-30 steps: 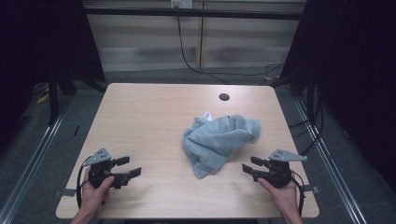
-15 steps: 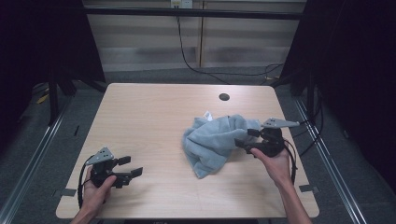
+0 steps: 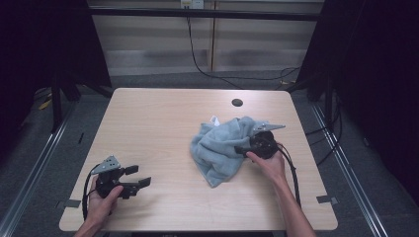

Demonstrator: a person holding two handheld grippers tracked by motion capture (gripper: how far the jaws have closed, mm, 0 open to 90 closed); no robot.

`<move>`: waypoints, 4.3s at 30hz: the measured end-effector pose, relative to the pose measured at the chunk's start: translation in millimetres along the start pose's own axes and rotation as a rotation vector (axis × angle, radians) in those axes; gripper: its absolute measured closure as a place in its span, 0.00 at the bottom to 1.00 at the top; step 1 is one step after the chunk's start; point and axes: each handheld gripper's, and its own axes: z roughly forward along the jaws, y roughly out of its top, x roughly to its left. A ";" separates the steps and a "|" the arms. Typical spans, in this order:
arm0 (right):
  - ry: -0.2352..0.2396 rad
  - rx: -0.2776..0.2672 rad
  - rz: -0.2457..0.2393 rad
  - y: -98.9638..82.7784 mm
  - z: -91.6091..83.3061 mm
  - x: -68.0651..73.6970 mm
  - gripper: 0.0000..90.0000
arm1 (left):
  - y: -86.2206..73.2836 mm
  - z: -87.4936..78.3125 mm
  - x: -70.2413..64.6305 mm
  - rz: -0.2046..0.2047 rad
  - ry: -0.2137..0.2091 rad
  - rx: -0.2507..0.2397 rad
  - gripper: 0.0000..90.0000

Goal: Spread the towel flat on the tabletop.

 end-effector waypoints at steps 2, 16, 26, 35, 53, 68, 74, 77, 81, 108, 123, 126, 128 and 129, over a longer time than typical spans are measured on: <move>0.010 0.021 -0.015 -2.0 5.1 0.9 0.45 | 0.0 0.2 0.6 -0.002 0.002 0.000 0.25; 0.121 0.051 -0.086 -14.6 18.0 43.8 0.82 | 0.3 -0.4 0.5 -0.006 -0.001 -0.006 0.25; 0.208 0.076 -0.090 -38.7 1.2 96.3 0.80 | 3.8 -3.2 2.8 -0.044 -0.014 -0.048 0.27; 0.242 -0.034 -0.085 -28.6 -45.3 105.9 0.53 | 28.6 5.7 -3.7 -0.029 -0.040 -0.065 0.36; 0.195 -0.027 -0.108 28.0 4.0 79.6 0.47 | 42.9 79.7 -18.5 0.047 -0.151 0.095 0.51; 0.043 -0.080 -0.052 -4.5 -44.8 62.9 0.93 | 28.8 63.0 -34.2 0.109 -0.219 0.157 0.90; 0.050 -0.044 -0.021 -34.9 -36.2 52.1 0.93 | 34.3 56.6 -36.7 0.110 -0.264 0.131 0.79; 0.052 -0.031 -0.025 -33.0 -27.9 52.6 0.93 | 54.7 61.1 -31.6 0.086 -0.235 0.063 0.64; 0.066 -0.014 -0.026 -27.5 -12.6 54.7 0.93 | 70.9 82.2 -16.8 0.033 -0.187 0.055 0.48; -0.022 -0.258 -0.002 53.1 -63.9 42.7 0.94 | 126.0 41.6 13.4 -0.066 -0.097 -0.210 0.88; -0.111 -0.496 -0.082 181.4 -113.1 49.4 0.94 | 214.0 -23.6 0.3 0.089 0.090 -0.413 0.88; -0.107 -0.526 -0.096 167.7 -118.2 58.3 0.94 | 190.6 -29.3 -16.2 0.134 0.077 -0.381 0.88; -0.093 -0.464 -0.103 143.6 -110.9 59.4 0.94 | 166.1 -27.2 -21.1 0.123 0.043 -0.346 0.88; -0.093 -0.464 -0.103 143.6 -110.9 59.4 0.94 | 166.1 -27.2 -21.1 0.123 0.043 -0.346 0.88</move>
